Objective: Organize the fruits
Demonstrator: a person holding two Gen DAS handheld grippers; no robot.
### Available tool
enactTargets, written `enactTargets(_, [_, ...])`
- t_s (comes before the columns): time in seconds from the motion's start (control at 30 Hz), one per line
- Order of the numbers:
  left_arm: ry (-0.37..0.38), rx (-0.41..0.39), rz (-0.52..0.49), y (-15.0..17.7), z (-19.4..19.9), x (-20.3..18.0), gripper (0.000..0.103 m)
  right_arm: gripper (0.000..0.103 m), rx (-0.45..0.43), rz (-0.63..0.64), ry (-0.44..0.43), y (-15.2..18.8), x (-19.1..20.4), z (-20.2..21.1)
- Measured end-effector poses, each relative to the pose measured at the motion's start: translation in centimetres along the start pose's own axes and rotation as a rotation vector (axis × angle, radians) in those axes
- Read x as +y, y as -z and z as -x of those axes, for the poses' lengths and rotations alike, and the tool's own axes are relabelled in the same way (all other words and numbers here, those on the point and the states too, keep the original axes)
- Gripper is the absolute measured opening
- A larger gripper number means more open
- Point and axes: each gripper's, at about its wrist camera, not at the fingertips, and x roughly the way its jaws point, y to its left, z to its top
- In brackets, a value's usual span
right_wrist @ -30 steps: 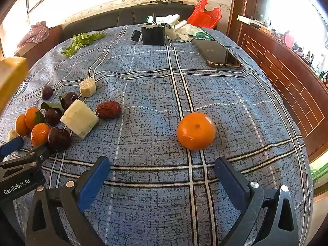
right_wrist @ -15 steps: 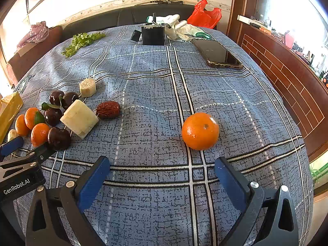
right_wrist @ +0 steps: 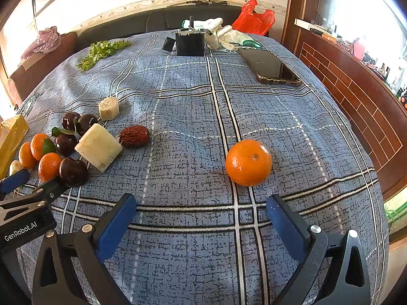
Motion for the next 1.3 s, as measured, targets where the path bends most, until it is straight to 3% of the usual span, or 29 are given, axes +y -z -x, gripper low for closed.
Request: enactTargets(1.3, [0.0,0.004,0.0,-0.06,0.04,-0.04,0.103,0.103,0.001,-0.013,0.007,0.07,-0.09,-0.13])
